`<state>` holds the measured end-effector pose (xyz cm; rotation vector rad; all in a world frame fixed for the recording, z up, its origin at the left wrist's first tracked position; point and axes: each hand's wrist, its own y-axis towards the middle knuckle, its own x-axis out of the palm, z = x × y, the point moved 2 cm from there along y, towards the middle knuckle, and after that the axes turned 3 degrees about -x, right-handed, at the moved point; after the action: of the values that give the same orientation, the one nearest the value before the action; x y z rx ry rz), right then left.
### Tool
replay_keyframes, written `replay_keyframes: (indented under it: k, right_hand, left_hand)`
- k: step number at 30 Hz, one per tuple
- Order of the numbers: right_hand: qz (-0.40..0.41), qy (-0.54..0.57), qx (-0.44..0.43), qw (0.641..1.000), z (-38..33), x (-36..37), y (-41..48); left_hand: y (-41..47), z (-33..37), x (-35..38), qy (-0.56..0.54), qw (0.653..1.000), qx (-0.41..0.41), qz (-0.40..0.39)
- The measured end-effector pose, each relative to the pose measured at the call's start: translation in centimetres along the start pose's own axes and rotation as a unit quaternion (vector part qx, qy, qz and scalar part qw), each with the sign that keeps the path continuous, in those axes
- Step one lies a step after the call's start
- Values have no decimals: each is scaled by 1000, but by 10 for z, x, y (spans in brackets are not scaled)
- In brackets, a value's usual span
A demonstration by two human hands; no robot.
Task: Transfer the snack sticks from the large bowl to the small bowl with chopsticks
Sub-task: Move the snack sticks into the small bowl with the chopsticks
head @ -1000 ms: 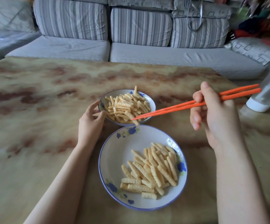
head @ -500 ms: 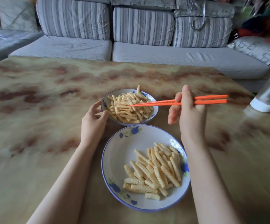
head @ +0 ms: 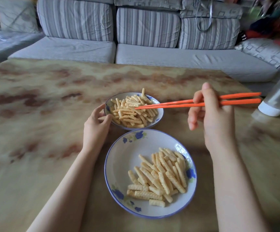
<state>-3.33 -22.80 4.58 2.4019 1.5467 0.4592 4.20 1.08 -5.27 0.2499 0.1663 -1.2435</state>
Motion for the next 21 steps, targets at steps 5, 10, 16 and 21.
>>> replay_keyframes:
  k: [5, 10, 16, 21]
  right_hand:
    - [-110, -34, 16, 993, -17, -18, -3]
    - [-187, -98, 51, 976, -26, -26, -10]
    - [-231, -108, 76, 964, -29, -26, -13]
    - [-218, -114, 85, 965, -22, -19, -13]
  left_hand:
    - [0, 0, 0, 1, 1000, -1, -2]
    - [0, 0, 0, 3, 1000, 0, -1]
    - [1, -1, 0, 5, 1000, 4, 0]
    - [1, -1, 0, 13, 1000, 8, 2]
